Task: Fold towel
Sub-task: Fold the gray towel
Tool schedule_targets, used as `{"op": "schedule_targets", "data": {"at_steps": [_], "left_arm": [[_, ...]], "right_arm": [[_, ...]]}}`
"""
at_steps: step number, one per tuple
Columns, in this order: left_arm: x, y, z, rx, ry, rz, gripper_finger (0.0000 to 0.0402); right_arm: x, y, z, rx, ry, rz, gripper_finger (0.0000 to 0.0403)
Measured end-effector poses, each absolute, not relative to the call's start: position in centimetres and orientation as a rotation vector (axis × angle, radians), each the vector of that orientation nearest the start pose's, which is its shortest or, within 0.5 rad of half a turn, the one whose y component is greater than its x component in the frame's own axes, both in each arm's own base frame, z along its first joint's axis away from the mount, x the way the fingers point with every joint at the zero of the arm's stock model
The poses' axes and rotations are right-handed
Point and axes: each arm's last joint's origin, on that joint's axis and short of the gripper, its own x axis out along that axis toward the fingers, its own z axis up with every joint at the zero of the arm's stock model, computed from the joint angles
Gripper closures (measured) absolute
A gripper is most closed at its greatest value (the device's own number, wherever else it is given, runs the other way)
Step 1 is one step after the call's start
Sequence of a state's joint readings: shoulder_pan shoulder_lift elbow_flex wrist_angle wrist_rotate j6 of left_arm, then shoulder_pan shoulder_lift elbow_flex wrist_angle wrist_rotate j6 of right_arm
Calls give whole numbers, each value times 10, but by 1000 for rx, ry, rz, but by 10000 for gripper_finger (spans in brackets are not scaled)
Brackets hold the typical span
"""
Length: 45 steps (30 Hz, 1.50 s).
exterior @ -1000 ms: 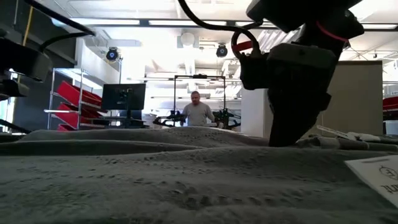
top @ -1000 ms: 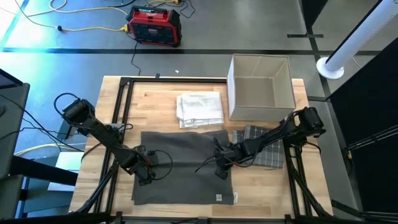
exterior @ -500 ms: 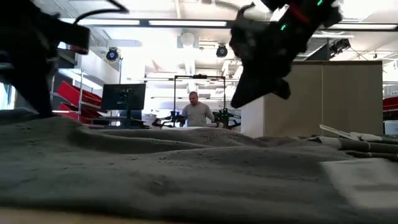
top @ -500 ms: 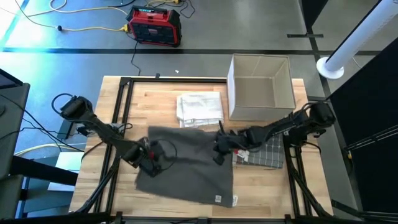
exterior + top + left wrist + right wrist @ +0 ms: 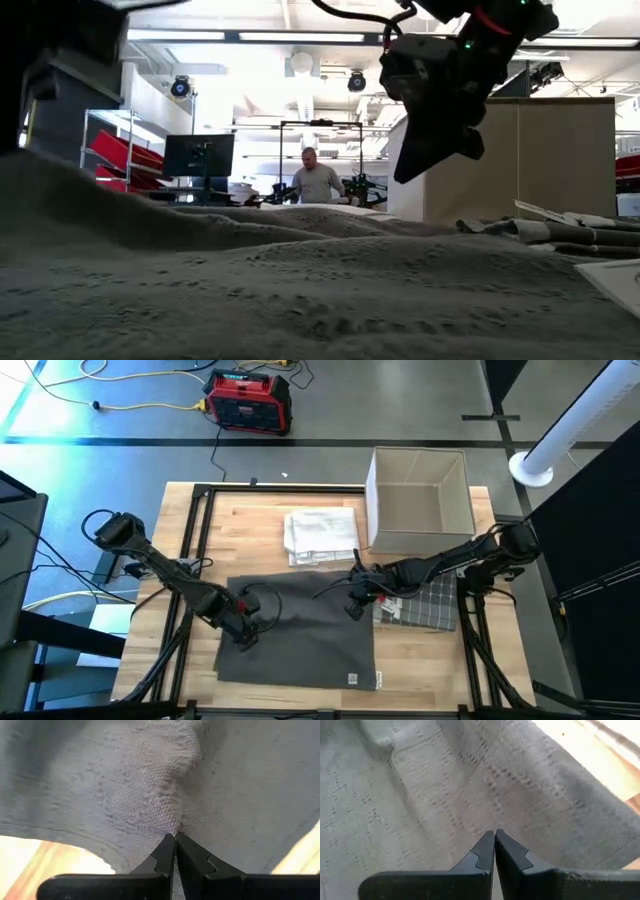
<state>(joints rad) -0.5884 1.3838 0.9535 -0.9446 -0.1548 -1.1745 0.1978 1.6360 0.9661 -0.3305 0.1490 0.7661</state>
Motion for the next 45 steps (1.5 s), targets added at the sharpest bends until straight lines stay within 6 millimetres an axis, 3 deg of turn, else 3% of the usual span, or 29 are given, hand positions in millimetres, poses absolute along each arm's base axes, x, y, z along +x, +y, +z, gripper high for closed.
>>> {"op": "schedule_targets", "data": {"at_steps": [9, 13, 17, 26, 32, 40, 45], "left_arm": [[191, -95, 264, -410, 1185, 443, 394], [193, -89, 264, -427, 1230, 399, 394], [201, -94, 250, -401, 1284, 401, 394], [209, -114, 188, -383, 1417, 485, 390], [209, -124, 177, -408, 1511, 449, 332], [209, -108, 210, -424, 1415, 497, 211], [203, -81, 231, -319, 1261, 646, 175]], "right_arm": [[313, 57, 181, 526, 946, -326, 403], [313, 57, 181, 503, 949, -315, 403], [313, 57, 181, 498, 945, -321, 403], [313, 59, 181, 471, 939, -324, 403], [312, 63, 181, 468, 947, -303, 403], [313, 68, 182, 524, 943, -267, 403], [315, 59, 183, 529, 883, -384, 403]]}}
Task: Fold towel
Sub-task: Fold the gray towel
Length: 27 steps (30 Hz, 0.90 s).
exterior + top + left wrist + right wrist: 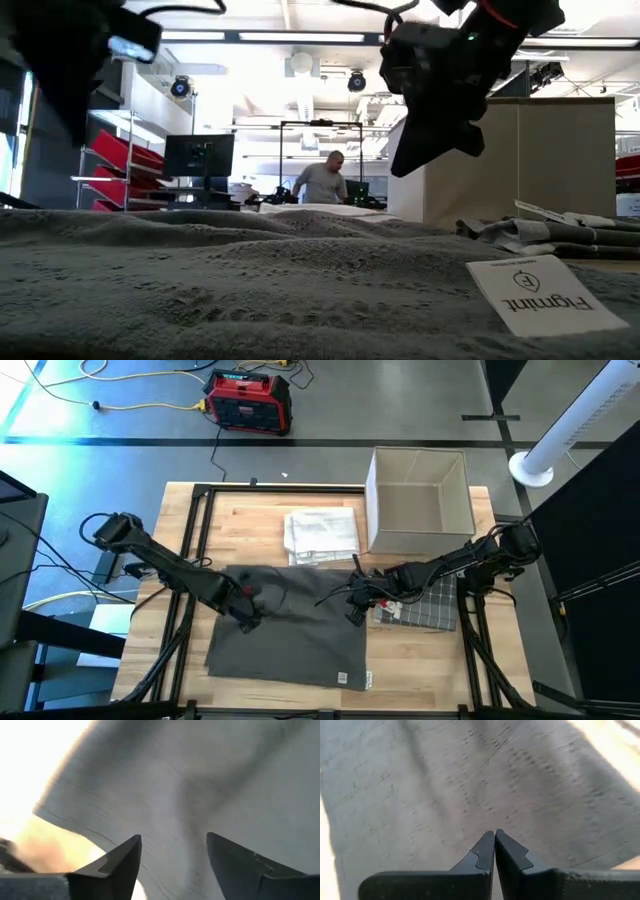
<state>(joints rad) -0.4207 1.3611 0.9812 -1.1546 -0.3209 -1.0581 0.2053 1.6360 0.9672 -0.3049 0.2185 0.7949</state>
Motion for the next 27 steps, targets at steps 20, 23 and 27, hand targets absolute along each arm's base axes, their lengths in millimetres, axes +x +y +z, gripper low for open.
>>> {"op": "schedule_targets", "data": {"at_steps": [20, 23, 27], "left_arm": [[175, -14, 151, -263, 1321, 920, 283], [172, -9, 149, -228, 1334, 942, 299], [171, -2, 149, -180, 1347, 959, 313]], "right_arm": [[310, 30, 135, 471, 1102, -674, 403], [304, 29, 134, 422, 1153, -707, 403], [300, 28, 134, 354, 1176, -740, 403]]}}
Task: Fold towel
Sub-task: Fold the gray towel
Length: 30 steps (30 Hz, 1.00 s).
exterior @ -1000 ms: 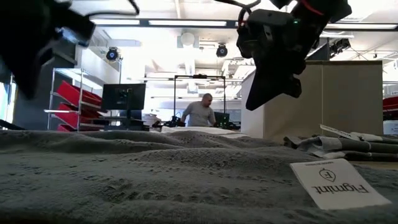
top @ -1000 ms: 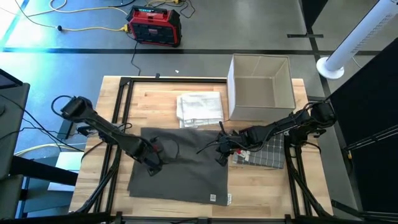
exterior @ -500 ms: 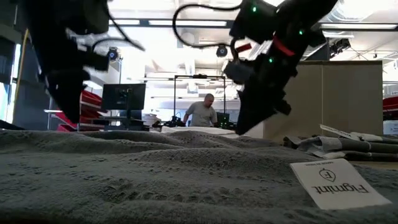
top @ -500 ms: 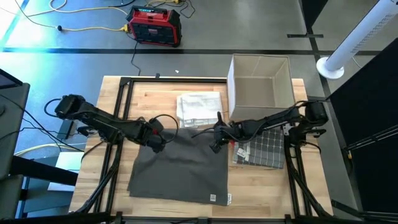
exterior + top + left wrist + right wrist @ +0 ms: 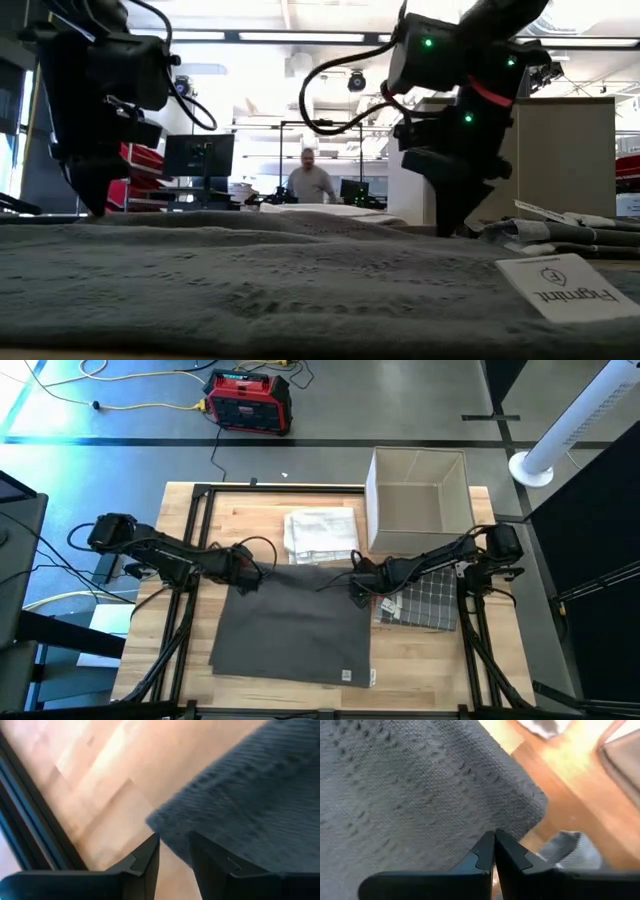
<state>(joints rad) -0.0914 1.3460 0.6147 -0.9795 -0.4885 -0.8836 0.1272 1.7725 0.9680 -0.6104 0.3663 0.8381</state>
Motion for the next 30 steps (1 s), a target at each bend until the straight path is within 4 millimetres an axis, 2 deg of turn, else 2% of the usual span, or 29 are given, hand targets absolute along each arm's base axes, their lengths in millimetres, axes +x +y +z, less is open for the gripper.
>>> {"op": "schedule_targets", "data": {"at_steps": [4, 7, 11, 14, 16, 19, 26, 30], "left_arm": [[166, 4, 150, -184, 1395, 1001, 322], [168, 2, 156, -248, 1439, 983, 326], [180, -13, 173, -391, 1450, 828, 328], [191, -33, 184, -471, 1414, 678, 328], [193, -50, 184, -473, 1421, 531, 328], [191, -72, 175, -436, 1412, 400, 328], [176, -97, 145, -516, 1416, 417, 328], [170, -114, 139, -591, 1434, 402, 328]], "right_arm": [[293, 30, 140, 313, 1159, -809, 403], [290, 42, 155, 319, 1111, -743, 403], [292, 68, 176, 444, 1057, -488, 403], [295, 94, 183, 498, 1040, -248, 403], [296, 109, 177, 494, 1059, -175, 403], [295, 122, 157, 459, 1128, -170, 403], [296, 141, 134, 450, 1175, -118, 403], [293, 151, 129, 431, 1213, -56, 403]]}}
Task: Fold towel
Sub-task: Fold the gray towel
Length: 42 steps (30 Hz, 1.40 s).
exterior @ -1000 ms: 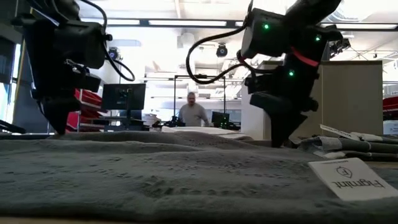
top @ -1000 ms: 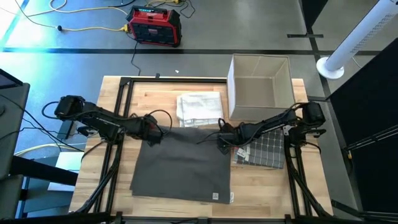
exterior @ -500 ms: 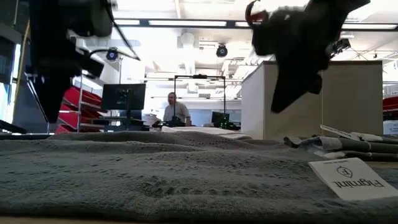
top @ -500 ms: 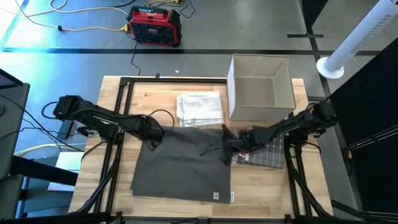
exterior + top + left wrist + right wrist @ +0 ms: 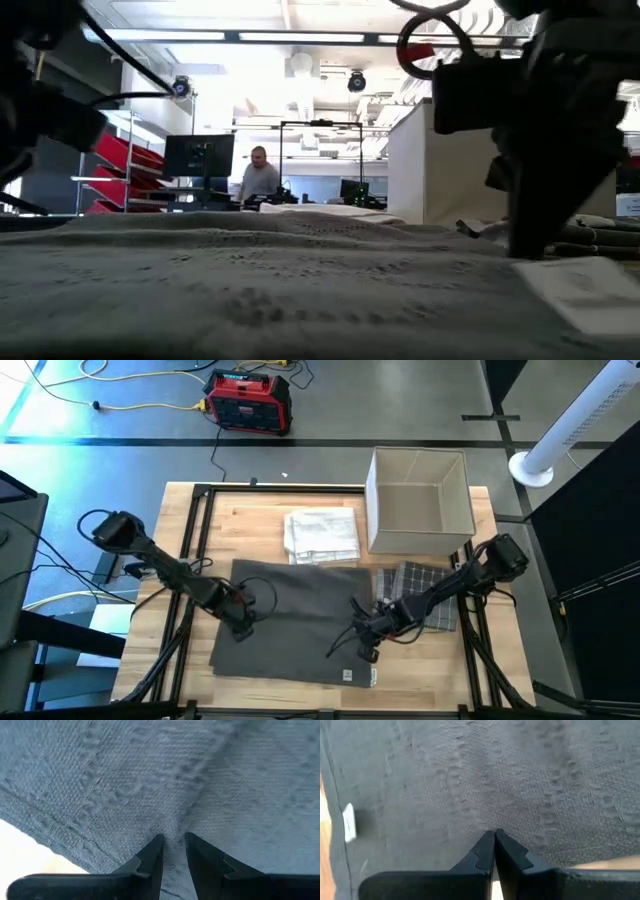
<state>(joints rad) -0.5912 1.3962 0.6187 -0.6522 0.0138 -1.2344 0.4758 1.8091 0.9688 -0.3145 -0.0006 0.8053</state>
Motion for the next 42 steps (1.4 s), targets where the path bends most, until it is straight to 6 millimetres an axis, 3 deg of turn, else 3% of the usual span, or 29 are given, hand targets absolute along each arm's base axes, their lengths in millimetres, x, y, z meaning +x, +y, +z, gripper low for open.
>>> {"op": "schedule_targets", "data": {"at_steps": [6, 11, 19, 26, 34, 42], "left_arm": [[167, -142, 139, -741, 1367, 342, 328], [169, -141, 157, -728, 1372, 341, 328], [181, -115, 207, -567, 1284, 170, 328], [181, -90, 221, -296, 1126, 192, 325], [192, -62, 215, -158, 1144, 224, 269], [189, -45, 190, -216, 1208, 207, 219]], "right_arm": [[287, 161, 130, 401, 1252, 35, 403], [283, 155, 148, 407, 1256, 121, 403], [276, 102, 213, 373, 1084, 118, 403], [264, 56, 236, 253, 1038, -14, 402], [273, 24, 217, 169, 1146, 4, 395], [293, 12, 182, 85, 1214, -76, 303]]}}
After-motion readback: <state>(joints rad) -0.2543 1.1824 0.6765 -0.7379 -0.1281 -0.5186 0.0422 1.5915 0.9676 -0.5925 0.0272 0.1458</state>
